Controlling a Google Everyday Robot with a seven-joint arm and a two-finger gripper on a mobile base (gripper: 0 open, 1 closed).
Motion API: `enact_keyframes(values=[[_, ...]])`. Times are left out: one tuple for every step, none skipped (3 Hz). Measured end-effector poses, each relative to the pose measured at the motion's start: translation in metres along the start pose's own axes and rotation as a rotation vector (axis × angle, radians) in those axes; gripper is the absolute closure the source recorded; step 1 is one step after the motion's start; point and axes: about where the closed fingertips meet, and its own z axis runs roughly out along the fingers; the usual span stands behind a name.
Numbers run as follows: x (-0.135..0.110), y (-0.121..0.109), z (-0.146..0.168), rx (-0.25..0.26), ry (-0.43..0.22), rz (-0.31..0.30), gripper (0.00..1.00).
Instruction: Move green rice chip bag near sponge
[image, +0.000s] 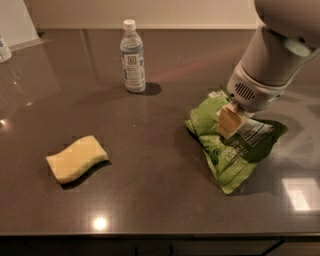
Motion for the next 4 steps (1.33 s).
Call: enact_keyframes(values=[[-0.018,0.01,-0.014,-0.003,-0.034,-0.042,1.0],[-0.081,0.067,-0.037,-0.063,-0.123,-0.229,1.0],[-0.131,0.122,-0.043,-0.14,-0.168,-0.377,0.96],[-0.158,0.157,-0.024,-0.213,-0.152,-0.446,0.73]])
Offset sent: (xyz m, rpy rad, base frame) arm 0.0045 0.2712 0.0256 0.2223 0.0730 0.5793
